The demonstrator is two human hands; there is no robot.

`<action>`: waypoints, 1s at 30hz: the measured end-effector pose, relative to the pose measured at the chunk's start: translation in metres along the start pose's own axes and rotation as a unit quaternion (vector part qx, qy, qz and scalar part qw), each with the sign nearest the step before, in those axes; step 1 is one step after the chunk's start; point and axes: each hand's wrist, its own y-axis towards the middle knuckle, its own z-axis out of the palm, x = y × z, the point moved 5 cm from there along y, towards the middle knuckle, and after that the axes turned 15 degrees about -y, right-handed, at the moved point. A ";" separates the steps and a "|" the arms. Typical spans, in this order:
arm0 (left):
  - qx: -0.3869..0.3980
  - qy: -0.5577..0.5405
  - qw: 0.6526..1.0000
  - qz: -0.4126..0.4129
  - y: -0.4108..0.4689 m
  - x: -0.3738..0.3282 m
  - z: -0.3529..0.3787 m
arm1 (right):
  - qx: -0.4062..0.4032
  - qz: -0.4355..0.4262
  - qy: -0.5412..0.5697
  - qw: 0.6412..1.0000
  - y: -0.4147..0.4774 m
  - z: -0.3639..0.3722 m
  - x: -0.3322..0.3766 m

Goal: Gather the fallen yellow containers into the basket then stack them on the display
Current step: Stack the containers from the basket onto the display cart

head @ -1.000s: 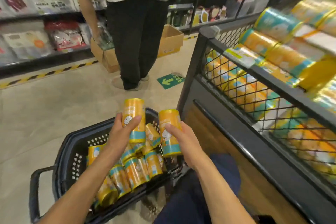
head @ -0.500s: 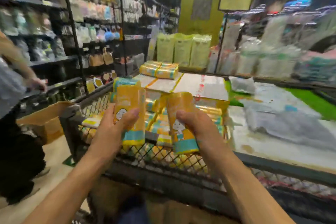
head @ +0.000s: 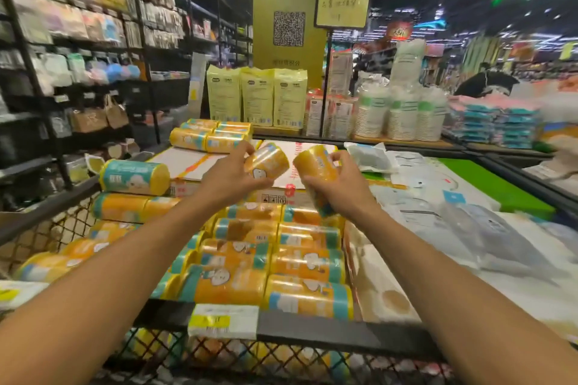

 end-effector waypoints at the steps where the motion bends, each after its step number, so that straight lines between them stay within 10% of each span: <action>1: 0.006 0.032 0.999 0.002 0.013 0.008 0.003 | -0.005 -0.008 -0.030 0.999 0.014 0.007 -0.006; 9: 0.064 0.138 0.988 -0.020 0.067 0.068 0.026 | 0.038 -0.101 -0.276 0.955 0.082 0.064 -0.035; 20: 0.117 0.089 0.989 0.014 0.059 0.073 0.030 | 0.073 -0.137 -0.305 0.940 0.075 0.076 -0.046; 30: -0.021 -0.023 0.995 -0.097 0.036 0.079 0.031 | -0.036 0.100 -0.150 0.983 0.054 0.057 -0.071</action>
